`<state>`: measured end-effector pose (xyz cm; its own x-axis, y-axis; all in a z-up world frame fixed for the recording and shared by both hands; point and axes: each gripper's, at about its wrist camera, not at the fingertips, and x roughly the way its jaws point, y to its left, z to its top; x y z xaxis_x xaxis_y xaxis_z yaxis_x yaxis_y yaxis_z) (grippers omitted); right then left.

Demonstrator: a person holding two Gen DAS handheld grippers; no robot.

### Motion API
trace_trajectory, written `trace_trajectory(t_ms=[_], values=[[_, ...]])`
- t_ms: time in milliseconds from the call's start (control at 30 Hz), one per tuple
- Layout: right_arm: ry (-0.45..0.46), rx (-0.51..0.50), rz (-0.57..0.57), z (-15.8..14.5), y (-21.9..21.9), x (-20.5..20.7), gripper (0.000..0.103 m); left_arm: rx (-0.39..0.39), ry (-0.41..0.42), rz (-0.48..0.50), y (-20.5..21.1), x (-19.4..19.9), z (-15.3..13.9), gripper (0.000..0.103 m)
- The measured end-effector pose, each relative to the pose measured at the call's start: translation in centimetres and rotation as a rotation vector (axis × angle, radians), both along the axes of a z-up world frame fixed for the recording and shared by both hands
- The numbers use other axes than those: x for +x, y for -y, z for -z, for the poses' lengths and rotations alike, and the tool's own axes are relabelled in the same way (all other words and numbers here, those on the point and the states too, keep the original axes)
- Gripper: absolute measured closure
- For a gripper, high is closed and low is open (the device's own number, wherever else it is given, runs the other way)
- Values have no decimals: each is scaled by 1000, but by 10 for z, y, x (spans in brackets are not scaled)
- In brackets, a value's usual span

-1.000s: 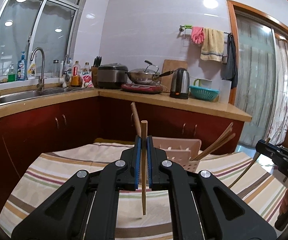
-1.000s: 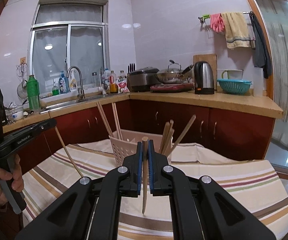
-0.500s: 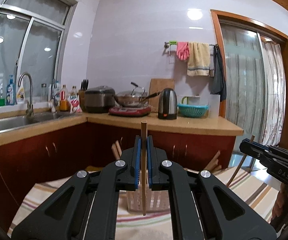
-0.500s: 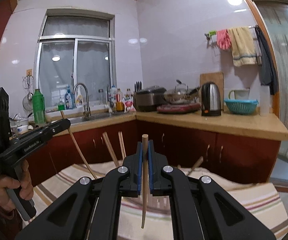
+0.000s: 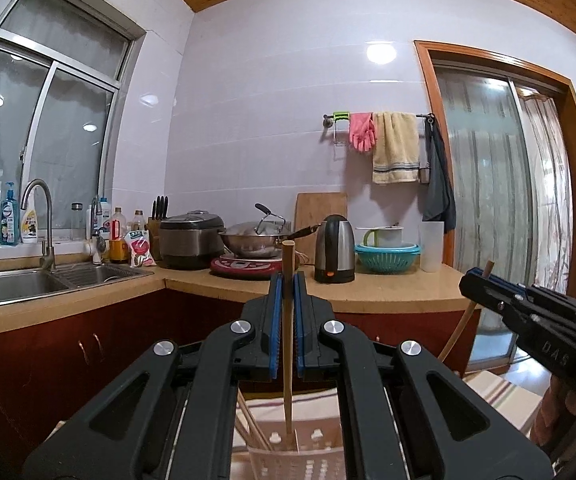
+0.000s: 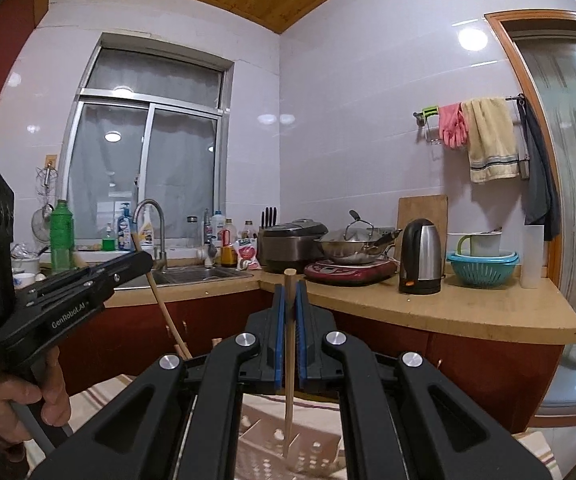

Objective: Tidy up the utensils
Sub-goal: 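Lower both held chopsticks upright into the beige basket, then open both tools to release the chopsticks and withdraw from the basket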

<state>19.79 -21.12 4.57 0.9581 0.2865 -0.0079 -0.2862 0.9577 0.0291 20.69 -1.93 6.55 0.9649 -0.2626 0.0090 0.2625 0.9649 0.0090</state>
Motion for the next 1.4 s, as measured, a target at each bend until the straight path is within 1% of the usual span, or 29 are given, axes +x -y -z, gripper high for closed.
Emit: trace_trajectory(t_ms=[100,233,333,467,633,933,1000,1067,1133,1167,1200,1267,1333,1400], values=[[-15,-9,13,9,0,17,97,12,-5,-6,3,16,8,97],[-41,-21,24,22,-1,34,97,13,-53,-7,3,36,25,97],[-77,-24,23,37,-3,45,97,22,-85,-13,3,46,41,97],[-111,-31,22,51,-5,53,97,37,-122,-18,2,56,59,97],[-140,-63,28,63,-11,59,97,42,-175,-15,-1,67,79,97],[-189,-81,30,70,-14,67,97,51,-212,-25,-4,75,93,96],[-197,-81,31,72,-14,67,97,49,-218,-32,-6,75,95,95],[-202,-79,34,73,-14,67,97,45,-223,-38,-7,75,96,87],[-207,-80,33,74,-14,68,96,34,-224,-47,-10,74,97,65],[-208,-82,34,74,-14,67,93,29,-223,-49,-10,74,96,59],[-209,-84,35,73,-14,68,89,23,-221,-53,-12,73,96,57],[-207,-80,41,73,-14,66,69,19,-222,-61,-14,72,97,47],[-198,-75,50,72,-14,63,60,15,-225,-58,-15,71,97,40],[-199,-74,52,71,-14,61,55,22,-225,-62,-14,69,97,36]])
